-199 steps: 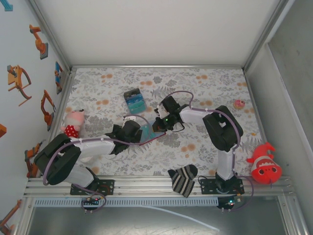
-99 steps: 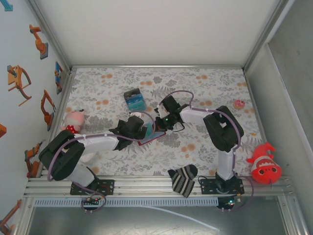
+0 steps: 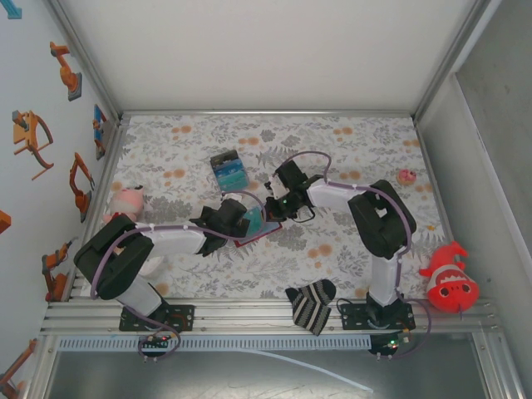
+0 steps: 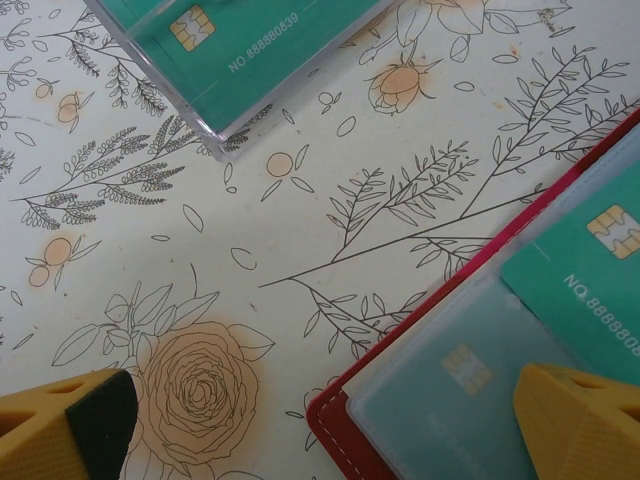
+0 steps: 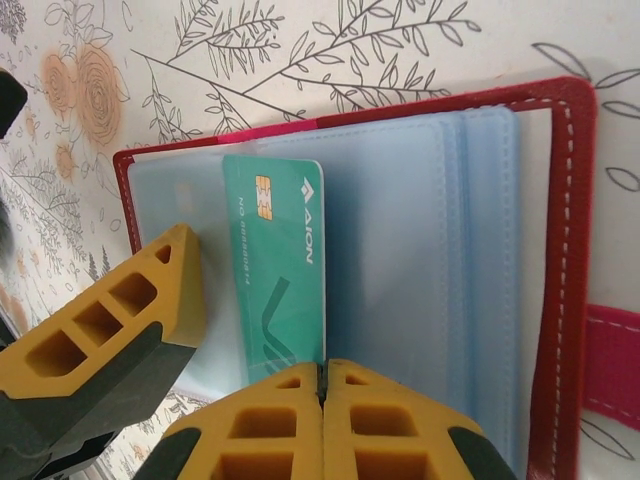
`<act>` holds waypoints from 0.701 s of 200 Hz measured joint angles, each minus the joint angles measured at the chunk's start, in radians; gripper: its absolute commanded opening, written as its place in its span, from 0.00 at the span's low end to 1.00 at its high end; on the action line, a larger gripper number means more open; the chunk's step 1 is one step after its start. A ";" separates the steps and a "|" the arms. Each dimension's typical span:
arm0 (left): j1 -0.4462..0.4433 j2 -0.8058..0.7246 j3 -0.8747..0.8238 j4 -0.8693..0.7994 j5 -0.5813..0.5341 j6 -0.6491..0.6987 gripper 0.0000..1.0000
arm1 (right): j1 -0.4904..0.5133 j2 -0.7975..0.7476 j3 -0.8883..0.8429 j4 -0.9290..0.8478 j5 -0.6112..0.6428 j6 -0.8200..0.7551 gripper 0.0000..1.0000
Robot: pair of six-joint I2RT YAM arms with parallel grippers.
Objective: Take the credit cards out of the card holder
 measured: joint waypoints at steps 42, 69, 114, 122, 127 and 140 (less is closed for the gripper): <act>0.000 0.000 0.000 0.000 0.000 0.000 0.97 | 0.000 -0.031 0.003 -0.016 0.019 -0.006 0.02; 0.000 0.003 0.000 0.002 0.000 0.000 0.97 | 0.000 -0.031 -0.006 0.019 -0.011 0.006 0.15; 0.000 0.010 0.001 0.011 0.000 -0.002 0.97 | 0.010 -0.031 -0.025 0.079 -0.048 0.035 0.25; 0.000 0.010 0.001 0.012 0.001 -0.002 0.97 | 0.015 -0.031 -0.025 0.085 -0.051 0.037 0.25; 0.000 0.010 0.001 0.013 0.001 -0.003 0.97 | 0.018 -0.031 -0.025 0.089 -0.051 0.038 0.24; 0.000 0.010 0.001 0.013 0.001 -0.005 0.97 | 0.025 -0.030 -0.025 0.093 -0.052 0.039 0.21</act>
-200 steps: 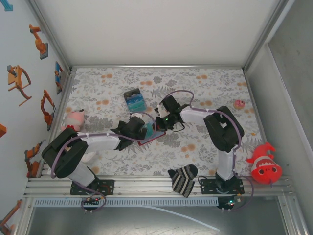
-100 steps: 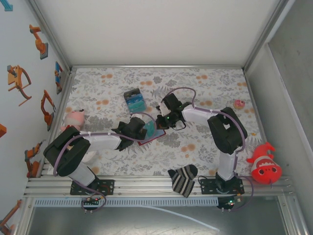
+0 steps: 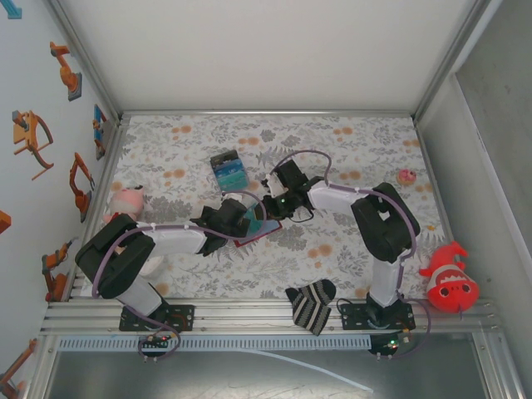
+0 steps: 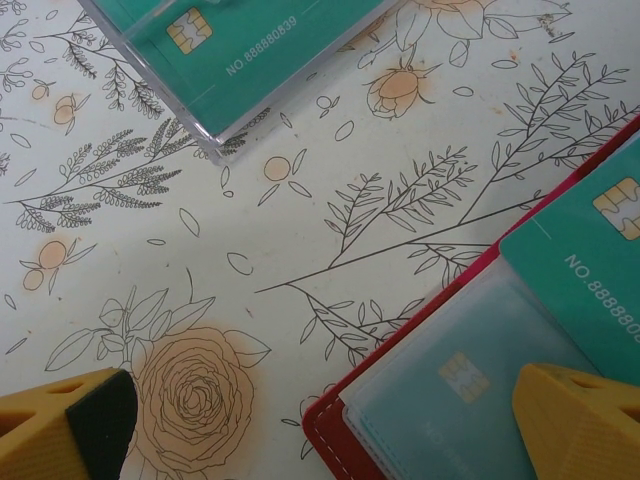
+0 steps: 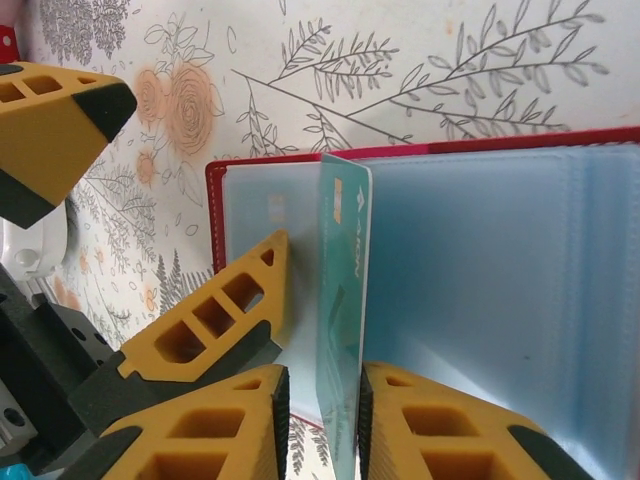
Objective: Take the credit cards out of the card holder
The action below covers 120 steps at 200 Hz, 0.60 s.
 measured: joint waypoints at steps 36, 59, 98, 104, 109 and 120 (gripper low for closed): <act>0.000 0.000 0.000 0.000 0.000 -0.004 0.97 | 0.007 0.007 0.000 0.014 -0.010 0.006 0.12; 0.000 -0.003 -0.001 0.003 0.001 -0.010 0.97 | 0.008 0.007 0.000 0.013 -0.007 -0.003 0.00; 0.000 -0.084 -0.034 0.000 -0.001 -0.021 0.97 | 0.010 0.003 0.000 -0.017 0.025 -0.040 0.00; 0.000 -0.105 -0.040 -0.001 -0.003 -0.022 0.97 | 0.010 -0.001 0.000 -0.024 0.031 -0.048 0.00; 0.000 -0.127 -0.046 -0.002 -0.006 -0.022 0.97 | 0.010 -0.006 0.000 -0.028 0.037 -0.055 0.00; 0.000 -0.185 -0.060 -0.006 -0.014 -0.023 0.97 | 0.010 -0.024 0.000 -0.039 0.047 -0.072 0.00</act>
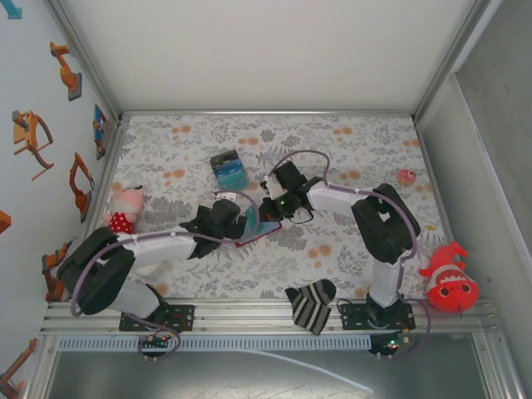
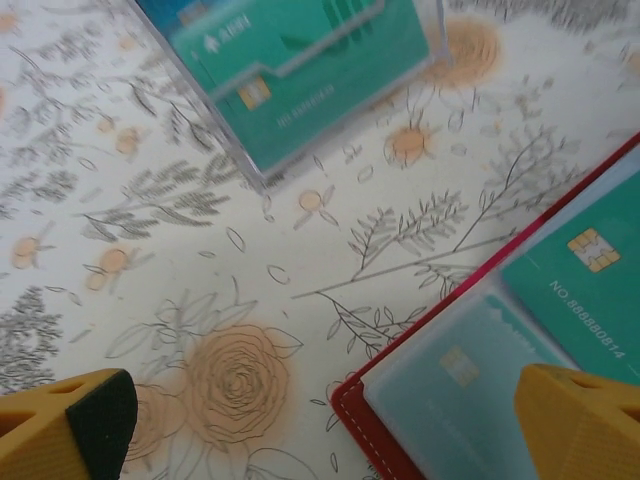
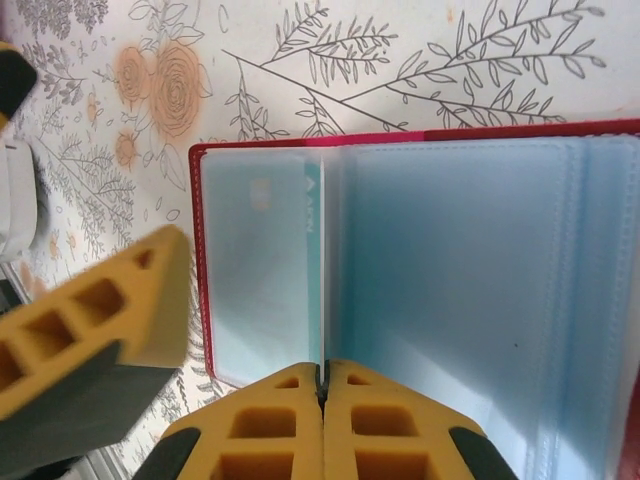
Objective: Take the credit cards out of the card holder
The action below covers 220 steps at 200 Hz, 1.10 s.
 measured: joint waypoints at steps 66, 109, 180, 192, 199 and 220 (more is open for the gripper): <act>0.083 -0.415 -0.107 -0.007 0.033 -0.003 0.97 | 0.014 -0.160 0.018 -0.062 0.076 -0.156 0.00; 0.153 -0.668 -0.166 -0.022 0.151 0.001 0.97 | 0.053 -0.209 0.069 -0.111 0.117 -0.271 0.00; 0.333 -0.779 -0.177 -0.034 0.514 0.048 0.94 | 0.085 -0.253 0.089 -0.194 0.123 -0.417 0.00; 0.372 -0.760 -0.177 -0.026 0.593 0.051 0.92 | 0.087 -0.260 0.094 -0.210 0.123 -0.435 0.00; 0.391 -0.745 -0.177 -0.018 0.637 0.053 0.91 | 0.087 -0.265 0.096 -0.216 0.123 -0.444 0.00; 0.419 -0.698 -0.177 0.003 0.745 0.060 0.89 | 0.087 -0.277 0.101 -0.233 0.123 -0.469 0.00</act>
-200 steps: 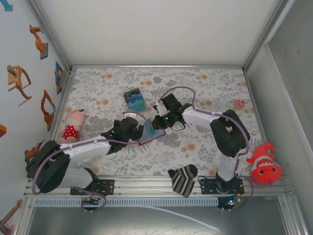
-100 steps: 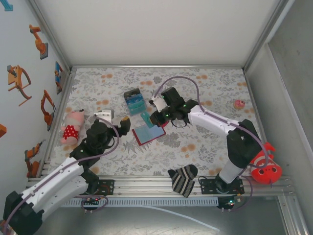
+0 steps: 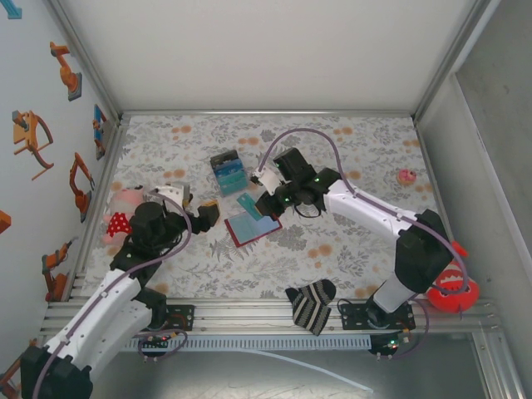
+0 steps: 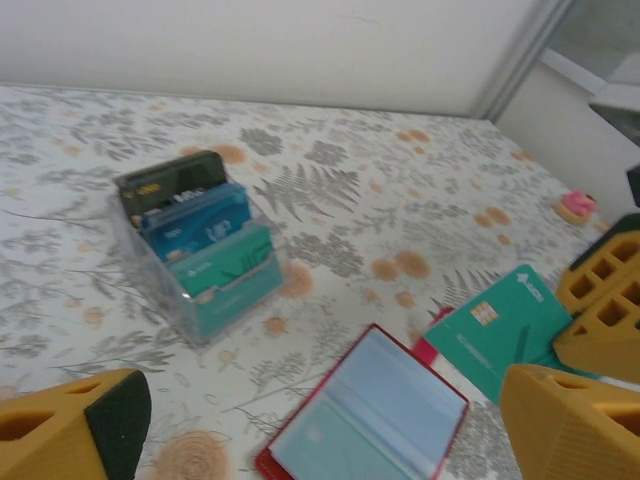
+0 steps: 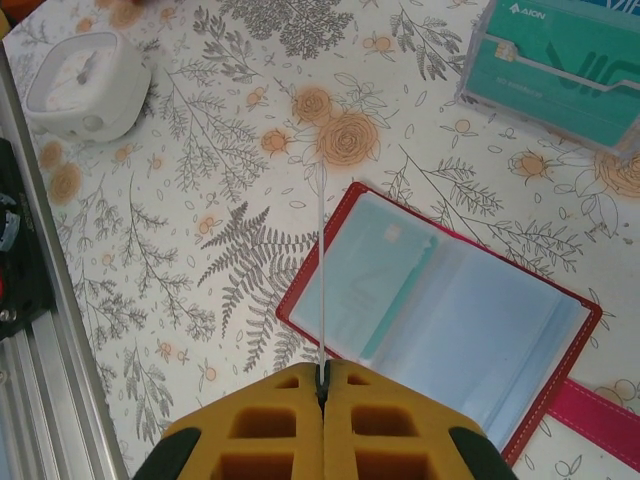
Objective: Take the credit cards out of the card holder
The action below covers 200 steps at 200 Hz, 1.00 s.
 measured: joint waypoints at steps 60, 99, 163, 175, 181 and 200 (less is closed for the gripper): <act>0.002 0.083 0.012 0.018 0.214 0.061 0.85 | 0.000 -0.003 0.000 -0.035 -0.007 -0.045 0.00; 0.000 0.107 0.048 -0.003 0.297 0.117 0.78 | 0.005 -0.011 0.000 -0.045 -0.039 -0.072 0.00; -0.087 0.286 0.179 -0.074 0.396 0.240 0.56 | 0.031 -0.036 0.000 -0.082 -0.090 -0.132 0.00; -0.111 0.323 0.206 -0.085 0.402 0.266 0.53 | 0.034 -0.044 0.000 -0.086 -0.097 -0.138 0.00; -0.120 0.338 0.215 -0.090 0.407 0.276 0.50 | 0.035 -0.047 0.000 -0.086 -0.098 -0.142 0.00; -0.131 0.382 0.240 -0.105 0.428 0.308 0.43 | 0.036 -0.058 0.000 -0.093 -0.101 -0.150 0.00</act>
